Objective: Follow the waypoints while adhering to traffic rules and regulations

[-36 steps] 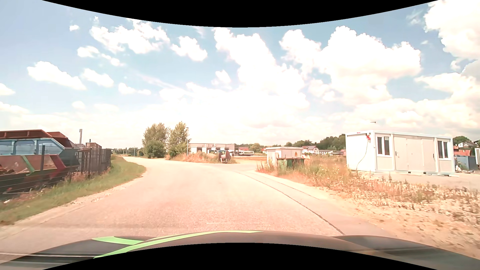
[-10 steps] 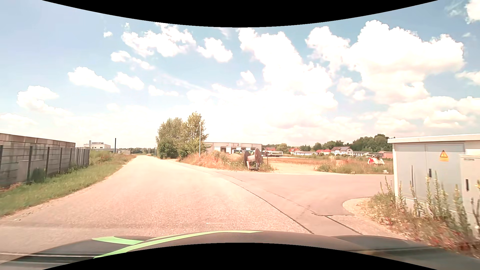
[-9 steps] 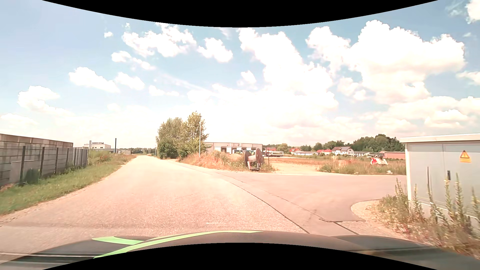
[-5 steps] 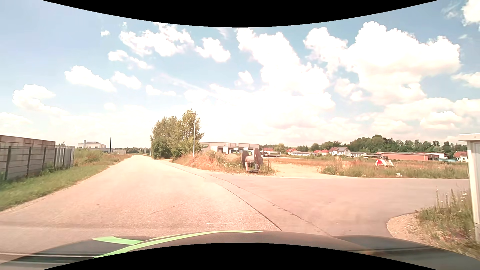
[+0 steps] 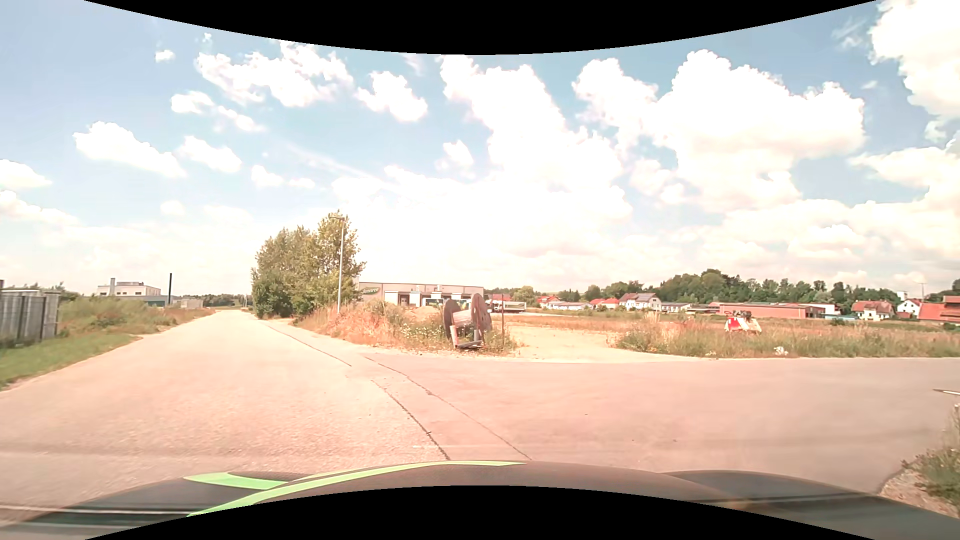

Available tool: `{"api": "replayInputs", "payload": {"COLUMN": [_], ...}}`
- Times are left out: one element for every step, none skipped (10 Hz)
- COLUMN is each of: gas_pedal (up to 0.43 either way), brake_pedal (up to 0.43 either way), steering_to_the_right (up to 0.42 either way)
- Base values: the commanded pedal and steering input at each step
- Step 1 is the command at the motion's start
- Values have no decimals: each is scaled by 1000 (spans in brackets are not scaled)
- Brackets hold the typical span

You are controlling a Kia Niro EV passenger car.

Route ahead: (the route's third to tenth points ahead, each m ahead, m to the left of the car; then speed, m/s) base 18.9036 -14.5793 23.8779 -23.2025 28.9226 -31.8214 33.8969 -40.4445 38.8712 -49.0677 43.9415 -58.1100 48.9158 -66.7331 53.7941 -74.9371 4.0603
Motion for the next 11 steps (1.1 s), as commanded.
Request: {"api": "replayInputs", "payload": {"gas_pedal": [0,0,0,0,0,0,0,8,28,28,39], "brake_pedal": [0,0,0,0,0,0,0,0,0,0,0], "steering_to_the_right": [267,284,294,301,312,329,342,351,353,354,354]}}
